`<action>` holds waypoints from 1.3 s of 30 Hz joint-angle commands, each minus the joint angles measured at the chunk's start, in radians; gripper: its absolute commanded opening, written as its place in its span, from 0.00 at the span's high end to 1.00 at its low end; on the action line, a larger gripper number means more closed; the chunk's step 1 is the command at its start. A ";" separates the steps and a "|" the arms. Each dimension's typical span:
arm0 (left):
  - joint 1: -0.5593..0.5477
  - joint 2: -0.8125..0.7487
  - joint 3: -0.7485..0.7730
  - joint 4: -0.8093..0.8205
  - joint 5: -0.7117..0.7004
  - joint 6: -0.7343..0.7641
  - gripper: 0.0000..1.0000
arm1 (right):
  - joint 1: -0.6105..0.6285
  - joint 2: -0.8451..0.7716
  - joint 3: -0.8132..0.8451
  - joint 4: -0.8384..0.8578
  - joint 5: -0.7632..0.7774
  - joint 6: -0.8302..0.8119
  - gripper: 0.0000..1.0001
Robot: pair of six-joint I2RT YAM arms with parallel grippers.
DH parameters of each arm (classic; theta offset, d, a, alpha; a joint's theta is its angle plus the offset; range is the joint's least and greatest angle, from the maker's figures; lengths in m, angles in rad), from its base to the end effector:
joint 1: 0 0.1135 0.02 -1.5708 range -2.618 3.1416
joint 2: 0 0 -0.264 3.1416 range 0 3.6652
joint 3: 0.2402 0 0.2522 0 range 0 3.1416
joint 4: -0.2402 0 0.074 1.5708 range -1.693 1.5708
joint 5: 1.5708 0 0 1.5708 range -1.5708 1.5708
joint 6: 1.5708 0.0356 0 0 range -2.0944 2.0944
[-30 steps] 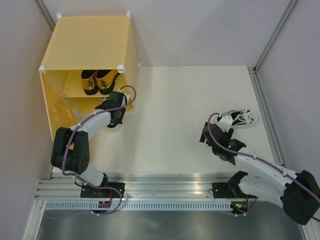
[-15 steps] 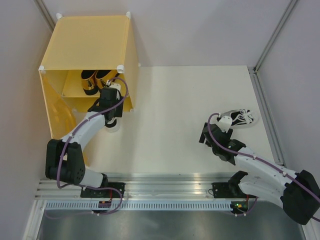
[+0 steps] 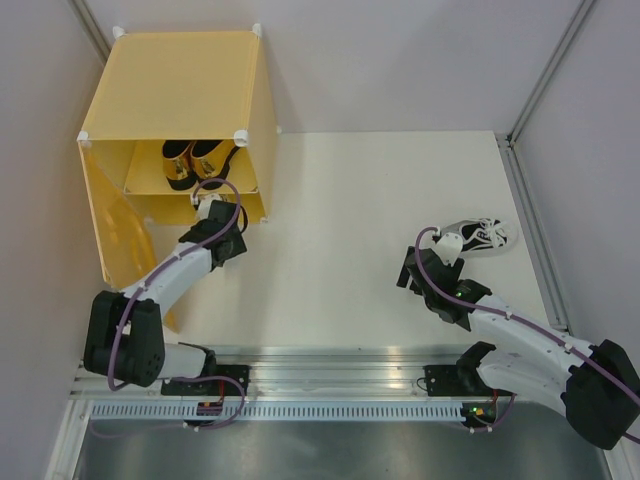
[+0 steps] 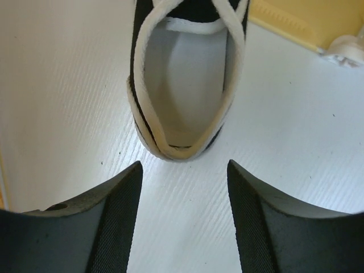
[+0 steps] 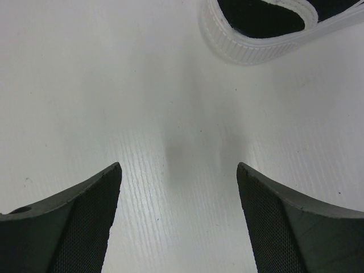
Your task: Place and organize the shoes in the shoe cabinet
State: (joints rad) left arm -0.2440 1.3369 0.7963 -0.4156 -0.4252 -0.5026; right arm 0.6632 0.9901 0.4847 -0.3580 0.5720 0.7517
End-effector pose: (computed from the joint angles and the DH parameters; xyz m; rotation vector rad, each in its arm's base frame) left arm 0.2569 -0.0488 0.2087 -0.4754 2.3734 0.2059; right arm 0.1585 0.0994 0.1891 0.3438 2.2381 0.0371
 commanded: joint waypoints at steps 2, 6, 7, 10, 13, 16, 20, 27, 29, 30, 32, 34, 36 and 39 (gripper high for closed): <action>-0.006 0.056 0.006 0.024 -0.115 -0.162 0.36 | -0.005 -0.005 -0.005 0.018 0.000 0.005 0.14; -0.006 0.087 0.001 0.057 -0.175 -0.177 0.42 | -0.004 -0.010 -0.011 0.016 0.000 0.003 0.14; -0.003 0.093 0.007 0.060 -0.187 -0.178 0.44 | -0.004 -0.010 -0.012 0.017 0.000 0.002 0.14; -0.003 0.097 0.023 0.064 -0.217 -0.188 0.47 | -0.004 -0.010 -0.014 0.017 -0.001 0.001 0.14; -0.003 0.102 0.030 0.089 -0.213 -0.171 0.48 | -0.005 -0.011 -0.017 0.014 -0.001 0.000 0.14; -0.001 0.122 0.040 0.116 -0.218 -0.140 0.55 | -0.005 -0.016 -0.023 0.016 -0.001 0.000 0.14; 0.000 0.133 0.053 0.144 -0.213 -0.097 0.64 | -0.005 -0.021 -0.024 0.011 0.000 -0.003 0.14; 0.043 0.140 0.096 0.176 -0.208 -0.027 0.92 | -0.005 -0.027 -0.026 0.008 0.003 -0.006 0.14; 0.054 0.149 0.110 0.195 -0.208 -0.007 0.96 | -0.005 -0.028 -0.026 0.007 0.003 -0.009 0.14; 0.057 0.153 0.115 0.199 -0.210 0.010 0.96 | -0.005 -0.028 -0.026 0.005 0.003 -0.006 0.14; 0.072 0.166 0.129 0.222 -0.207 0.025 0.98 | -0.005 -0.028 -0.026 0.005 0.005 -0.006 0.14; 0.086 0.174 0.142 0.241 -0.195 0.042 0.98 | -0.004 -0.027 -0.026 0.004 0.003 -0.006 0.14; 0.107 0.189 0.161 0.259 -0.172 0.056 0.98 | -0.004 -0.030 -0.026 0.002 0.005 -0.008 0.14; 0.127 0.221 0.187 0.285 -0.164 0.078 0.98 | -0.005 -0.030 -0.023 -0.002 0.008 -0.009 0.14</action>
State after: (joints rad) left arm -0.1368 1.5429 0.9073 -0.2588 -0.5705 -0.4816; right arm 0.6628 0.9741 0.4633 -0.3592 0.5720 0.7506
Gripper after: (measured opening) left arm 0.118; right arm 0.863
